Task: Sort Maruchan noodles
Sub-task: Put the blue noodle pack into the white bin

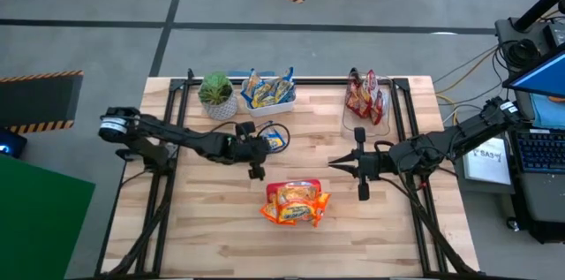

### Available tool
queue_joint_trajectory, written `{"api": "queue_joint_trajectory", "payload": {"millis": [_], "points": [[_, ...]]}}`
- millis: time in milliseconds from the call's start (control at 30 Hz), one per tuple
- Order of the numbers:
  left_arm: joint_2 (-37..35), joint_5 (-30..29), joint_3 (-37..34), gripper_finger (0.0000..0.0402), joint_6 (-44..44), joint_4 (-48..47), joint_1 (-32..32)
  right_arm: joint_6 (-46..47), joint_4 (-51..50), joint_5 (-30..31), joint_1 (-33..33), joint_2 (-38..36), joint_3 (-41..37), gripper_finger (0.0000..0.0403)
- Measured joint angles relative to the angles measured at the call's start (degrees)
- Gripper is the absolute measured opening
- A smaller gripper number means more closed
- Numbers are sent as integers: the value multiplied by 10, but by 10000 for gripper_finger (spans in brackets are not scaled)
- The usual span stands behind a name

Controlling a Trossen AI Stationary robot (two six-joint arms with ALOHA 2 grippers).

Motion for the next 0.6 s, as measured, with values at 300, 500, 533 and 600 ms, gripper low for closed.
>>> {"api": "queue_joint_trajectory", "payload": {"millis": [300, 500, 533, 600], "points": [[29, 0, -3, 201, 0, 0, 2, -16, 0, 0, 0, 0, 0, 13], [78, 0, -5, 243, -9, -1, 2, -25, 0, 1, 0, 0, 0, 13], [86, -2, -5, 245, -16, 0, 2, -26, 0, 0, 0, 0, 0, 13], [100, -17, -5, 246, -31, -1, 2, -27, 1, 1, 0, 0, 0, 13]]}}
